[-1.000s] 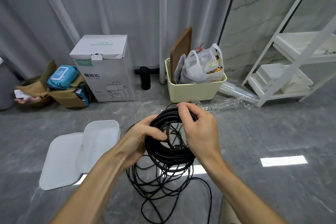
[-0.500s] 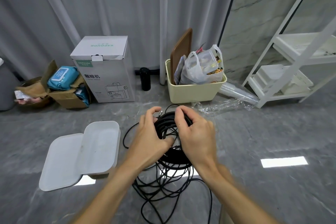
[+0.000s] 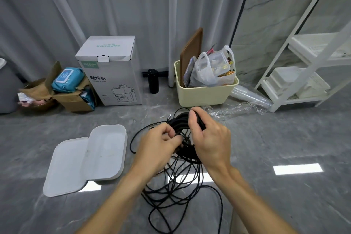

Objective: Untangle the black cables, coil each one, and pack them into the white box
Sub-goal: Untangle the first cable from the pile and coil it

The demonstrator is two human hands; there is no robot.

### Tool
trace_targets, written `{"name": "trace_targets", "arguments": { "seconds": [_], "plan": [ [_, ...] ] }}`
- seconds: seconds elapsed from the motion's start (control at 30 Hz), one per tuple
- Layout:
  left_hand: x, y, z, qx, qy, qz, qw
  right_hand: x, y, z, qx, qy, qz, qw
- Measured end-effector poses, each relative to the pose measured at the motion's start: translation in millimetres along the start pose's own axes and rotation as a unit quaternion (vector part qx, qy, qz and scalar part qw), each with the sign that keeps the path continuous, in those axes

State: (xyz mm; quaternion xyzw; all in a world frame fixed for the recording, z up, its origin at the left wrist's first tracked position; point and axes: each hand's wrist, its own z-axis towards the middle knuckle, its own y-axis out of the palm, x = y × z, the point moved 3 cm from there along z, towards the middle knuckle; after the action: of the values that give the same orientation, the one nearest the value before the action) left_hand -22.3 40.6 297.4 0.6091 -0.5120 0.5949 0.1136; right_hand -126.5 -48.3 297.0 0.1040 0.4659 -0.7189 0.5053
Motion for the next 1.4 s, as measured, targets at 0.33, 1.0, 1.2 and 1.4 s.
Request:
{"name": "trace_targets", "arguments": {
  "seconds": [0.33,1.0,1.2,1.4],
  "plan": [
    [-3,-10,9,-0.147,-0.087,-0.275,0.946,17,-10,13,-0.033,0.135,0.128,0.982],
    [-8,-36,20,-0.070,0.084,-0.131,0.985,31,-26,27,-0.049,0.276,0.273,0.920],
    [-11,-32,20,-0.068,0.057,-0.168,0.982,25,-29,29,-0.055,0.354,0.355,0.864],
    [-8,-32,18,-0.093,0.073,-0.186,0.975,16,-26,26,-0.083,0.381,0.415,0.822]
  ]
}}
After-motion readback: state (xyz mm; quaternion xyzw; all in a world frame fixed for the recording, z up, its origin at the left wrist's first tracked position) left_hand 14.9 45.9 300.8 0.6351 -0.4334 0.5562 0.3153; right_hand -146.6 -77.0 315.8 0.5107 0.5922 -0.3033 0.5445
